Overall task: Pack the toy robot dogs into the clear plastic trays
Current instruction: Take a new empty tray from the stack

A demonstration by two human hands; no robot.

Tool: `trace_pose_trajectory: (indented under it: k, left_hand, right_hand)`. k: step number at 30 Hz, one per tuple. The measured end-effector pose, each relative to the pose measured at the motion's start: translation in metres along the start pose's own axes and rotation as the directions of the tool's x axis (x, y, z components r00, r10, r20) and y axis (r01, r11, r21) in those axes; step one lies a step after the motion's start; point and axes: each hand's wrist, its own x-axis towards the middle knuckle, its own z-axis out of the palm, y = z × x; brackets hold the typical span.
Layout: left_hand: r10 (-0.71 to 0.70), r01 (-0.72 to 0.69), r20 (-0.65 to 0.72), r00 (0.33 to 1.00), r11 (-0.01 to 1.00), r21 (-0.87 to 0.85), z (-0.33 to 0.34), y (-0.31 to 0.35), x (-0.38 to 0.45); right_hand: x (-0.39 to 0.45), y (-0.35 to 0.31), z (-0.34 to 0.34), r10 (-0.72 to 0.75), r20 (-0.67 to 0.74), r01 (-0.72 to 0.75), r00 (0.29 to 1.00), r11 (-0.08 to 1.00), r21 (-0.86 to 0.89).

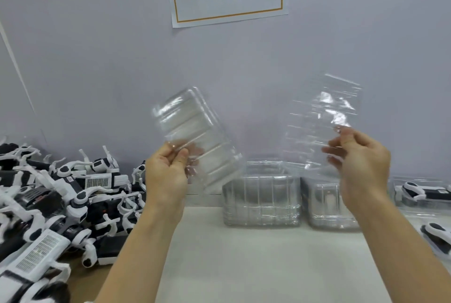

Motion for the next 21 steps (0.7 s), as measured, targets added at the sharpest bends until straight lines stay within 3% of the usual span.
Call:
trace_pose_trajectory:
  k: [3,6,14,21]
  left_hand:
    - [-0.173,0.151,-0.045,0.984,0.938,-0.312,0.006,-0.004,0.003]
    - [-0.324,0.293,0.029,0.945,0.807,-0.513,0.027,-0.012,0.010]
    - [-0.494,0.484,0.209,0.844,0.532,-0.695,0.099,-0.047,0.015]
    - [-0.629,0.631,0.252,0.735,0.501,-0.592,0.124,-0.076,0.000]
  right_hand:
    - [0.005,-0.002,-0.008,0.016,-0.127,-0.008,0.992,0.998,0.062]
    - [0.005,-0.004,-0.009,0.018,-0.190,-0.001,0.982,0.996,0.087]
    - [0.006,-0.016,-0.017,-0.004,-0.365,0.056,0.931,0.989,0.133]
    - [0.008,-0.020,-0.019,-0.007,-0.366,0.062,0.931,0.989,0.136]
